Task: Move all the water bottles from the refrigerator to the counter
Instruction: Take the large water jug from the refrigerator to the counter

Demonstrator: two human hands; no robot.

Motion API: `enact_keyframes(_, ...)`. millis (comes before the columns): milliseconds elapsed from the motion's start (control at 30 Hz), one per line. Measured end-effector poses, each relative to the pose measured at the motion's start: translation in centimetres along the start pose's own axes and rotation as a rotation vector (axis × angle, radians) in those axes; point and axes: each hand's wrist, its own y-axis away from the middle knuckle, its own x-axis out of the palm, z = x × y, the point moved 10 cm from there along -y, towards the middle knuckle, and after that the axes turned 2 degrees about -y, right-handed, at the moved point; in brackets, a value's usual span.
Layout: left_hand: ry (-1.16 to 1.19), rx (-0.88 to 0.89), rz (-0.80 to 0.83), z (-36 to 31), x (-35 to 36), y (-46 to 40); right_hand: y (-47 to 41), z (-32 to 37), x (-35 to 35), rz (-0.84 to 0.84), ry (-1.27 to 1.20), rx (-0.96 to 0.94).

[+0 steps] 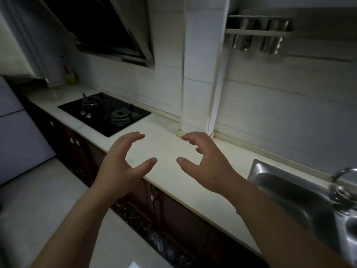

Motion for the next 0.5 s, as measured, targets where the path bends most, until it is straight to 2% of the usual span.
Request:
enact_keyframes(233,-0.094,-0.077,-0.086,6.6,-8.6,0.0,-5.6,5.1,9.6,0.127,-0.032,-0.094)
enact_keyframes(500,-0.233,-0.169,-0.194,11.4,-15.5,0.6,-10.5,9.1,16.6,0.241,-0.054,-0.248)
